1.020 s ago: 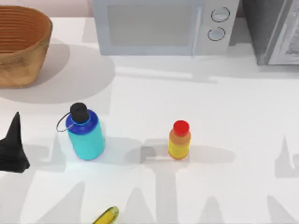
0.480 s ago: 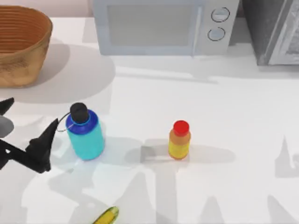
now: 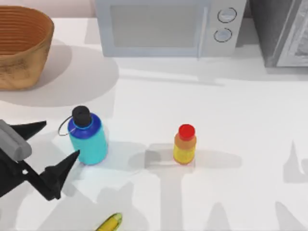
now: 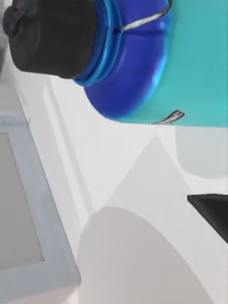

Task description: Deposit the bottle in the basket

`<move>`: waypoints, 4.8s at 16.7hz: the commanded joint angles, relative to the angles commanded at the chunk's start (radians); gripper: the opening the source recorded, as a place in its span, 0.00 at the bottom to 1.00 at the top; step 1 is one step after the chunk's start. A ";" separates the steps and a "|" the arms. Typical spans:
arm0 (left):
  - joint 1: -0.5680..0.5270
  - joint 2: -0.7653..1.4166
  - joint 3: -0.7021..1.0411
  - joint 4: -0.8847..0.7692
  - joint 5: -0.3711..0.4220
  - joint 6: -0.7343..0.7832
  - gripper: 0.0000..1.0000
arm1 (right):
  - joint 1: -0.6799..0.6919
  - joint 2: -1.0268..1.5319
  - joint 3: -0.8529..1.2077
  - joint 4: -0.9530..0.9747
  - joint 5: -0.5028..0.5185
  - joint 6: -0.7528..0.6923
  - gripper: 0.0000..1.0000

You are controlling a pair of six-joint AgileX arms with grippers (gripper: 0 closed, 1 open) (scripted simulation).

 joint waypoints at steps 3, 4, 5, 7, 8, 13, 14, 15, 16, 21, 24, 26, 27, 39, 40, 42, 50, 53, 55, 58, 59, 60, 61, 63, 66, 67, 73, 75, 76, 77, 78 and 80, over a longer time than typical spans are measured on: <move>0.008 0.116 0.002 0.085 0.063 0.018 1.00 | 0.000 0.000 0.000 0.000 0.000 0.000 1.00; 0.009 0.135 0.003 0.100 0.073 0.021 1.00 | 0.000 0.000 0.000 0.000 0.000 0.000 1.00; 0.009 0.144 0.003 0.106 0.078 0.022 1.00 | 0.000 0.000 0.000 0.000 0.000 0.000 1.00; 0.009 0.144 0.003 0.106 0.078 0.022 1.00 | 0.000 0.000 0.000 0.000 0.000 0.000 1.00; 0.009 0.144 0.003 0.106 0.078 0.022 1.00 | 0.000 0.000 0.000 0.000 0.000 0.000 1.00; -0.057 0.191 0.056 0.126 0.015 -0.010 1.00 | 0.000 0.000 0.000 0.000 0.000 0.000 1.00; -0.089 0.216 0.082 0.135 -0.014 -0.023 1.00 | 0.000 0.000 0.000 0.000 0.000 0.000 1.00; -0.124 0.243 0.109 0.144 -0.047 -0.037 1.00 | 0.000 0.000 0.000 0.000 0.000 0.000 1.00; -0.160 0.268 0.136 0.152 -0.080 -0.050 1.00 | 0.000 0.000 0.000 0.000 0.000 0.000 1.00; -0.238 0.328 0.198 0.169 -0.156 -0.078 1.00 | 0.000 0.000 0.000 0.000 0.000 0.000 1.00; -0.238 0.328 0.198 0.169 -0.156 -0.078 0.92 | 0.000 0.000 0.000 0.000 0.000 0.000 1.00; -0.238 0.328 0.198 0.169 -0.156 -0.078 0.77 | 0.000 0.000 0.000 0.000 0.000 0.000 1.00; -0.238 0.328 0.198 0.169 -0.156 -0.078 0.70 | 0.000 0.000 0.000 0.000 0.000 0.000 1.00; -0.238 0.328 0.198 0.169 -0.156 -0.078 0.00 | 0.000 0.000 0.000 0.000 0.000 0.000 1.00; -0.238 0.328 0.198 0.169 -0.156 -0.078 0.00 | 0.000 0.000 0.000 0.000 0.000 0.000 1.00; -0.238 0.328 0.198 0.169 -0.156 -0.078 0.00 | 0.000 0.000 0.000 0.000 0.000 0.000 1.00; -0.249 0.305 0.302 0.062 -0.056 -0.052 0.00 | 0.000 0.000 0.000 0.000 0.000 0.000 1.00; -0.243 0.283 0.487 -0.129 0.093 -0.017 0.00 | 0.000 0.000 0.000 0.000 0.000 0.000 1.00; -0.220 0.270 0.645 -0.308 0.201 0.011 0.00 | 0.000 0.000 0.000 0.000 0.000 0.000 1.00; -0.144 0.252 0.905 -0.627 0.349 0.056 0.00 | 0.000 0.000 0.000 0.000 0.000 0.000 1.00; -0.107 0.248 0.993 -0.737 0.388 0.072 0.00 | 0.000 0.000 0.000 0.000 0.000 0.000 1.00; -0.066 0.245 1.077 -0.846 0.422 0.087 0.00 | 0.000 0.000 0.000 0.000 0.000 0.000 1.00; -0.020 0.243 1.155 -0.951 0.450 0.102 0.00 | 0.000 0.000 0.000 0.000 0.000 0.000 1.00; 0.080 0.241 1.289 -1.138 0.487 0.130 0.00 | 0.000 0.000 0.000 0.000 0.000 0.000 1.00; 0.231 0.242 1.446 -1.342 0.503 0.165 0.00 | 0.000 0.000 0.000 0.000 0.000 0.000 1.00; 0.277 0.244 1.487 -1.389 0.502 0.175 0.00 | 0.000 0.000 0.000 0.000 0.000 0.000 1.00; 0.409 0.255 1.572 -1.475 0.482 0.201 0.00 | 0.000 0.000 0.000 0.000 0.000 0.000 1.00; 0.409 0.255 1.572 -1.475 0.482 0.201 0.00 | 0.000 0.000 0.000 0.000 0.000 0.000 1.00; 0.406 0.251 1.570 -1.472 0.482 0.202 0.00 | 0.000 0.000 0.000 0.000 0.000 0.000 1.00; 0.405 0.252 1.570 -1.469 0.481 0.201 0.00 | 0.000 0.000 0.000 0.000 0.000 0.000 1.00; 0.401 0.255 1.568 -1.457 0.476 0.195 0.00 | 0.000 0.000 0.000 0.000 0.000 0.000 1.00; 0.383 0.270 1.557 -1.412 0.458 0.173 0.00 | 0.000 0.000 0.000 0.000 0.000 0.000 1.00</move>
